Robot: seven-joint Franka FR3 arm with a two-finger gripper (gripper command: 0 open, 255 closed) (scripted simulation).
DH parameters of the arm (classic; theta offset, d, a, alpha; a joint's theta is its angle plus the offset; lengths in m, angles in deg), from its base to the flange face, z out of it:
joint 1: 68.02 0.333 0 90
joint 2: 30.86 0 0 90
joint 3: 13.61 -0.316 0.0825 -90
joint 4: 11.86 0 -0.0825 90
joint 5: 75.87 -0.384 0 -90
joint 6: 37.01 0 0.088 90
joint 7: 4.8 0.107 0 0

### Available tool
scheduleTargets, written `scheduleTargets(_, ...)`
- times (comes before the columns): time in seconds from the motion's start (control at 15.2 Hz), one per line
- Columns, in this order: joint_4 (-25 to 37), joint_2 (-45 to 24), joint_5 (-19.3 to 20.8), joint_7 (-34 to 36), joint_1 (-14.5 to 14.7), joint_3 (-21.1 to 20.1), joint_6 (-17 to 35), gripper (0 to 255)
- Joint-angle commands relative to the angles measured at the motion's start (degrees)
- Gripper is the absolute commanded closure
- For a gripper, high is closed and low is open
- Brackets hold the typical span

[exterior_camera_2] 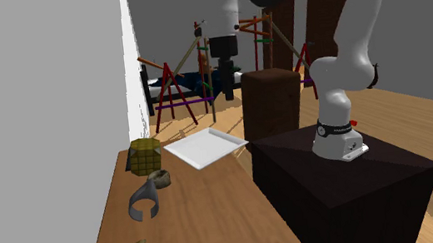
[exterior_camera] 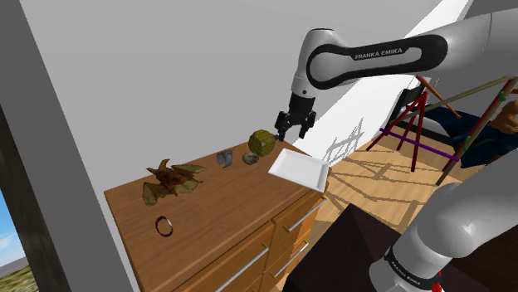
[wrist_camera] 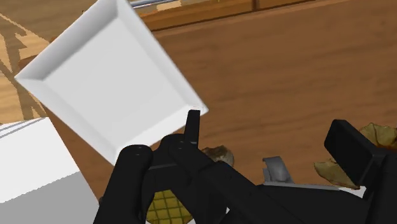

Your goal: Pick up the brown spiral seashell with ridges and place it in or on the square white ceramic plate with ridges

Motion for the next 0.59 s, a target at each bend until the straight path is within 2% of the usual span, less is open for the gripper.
scheduleTargets(0.0, 1.47, -4.36, 0.13, 3.27, -0.69, -0.48, 2.85, 0)
scheduleTargets(0.53, 10.85, -21.24, 1.58, 15.03, -2.38, -0.25, 10.01, 0)
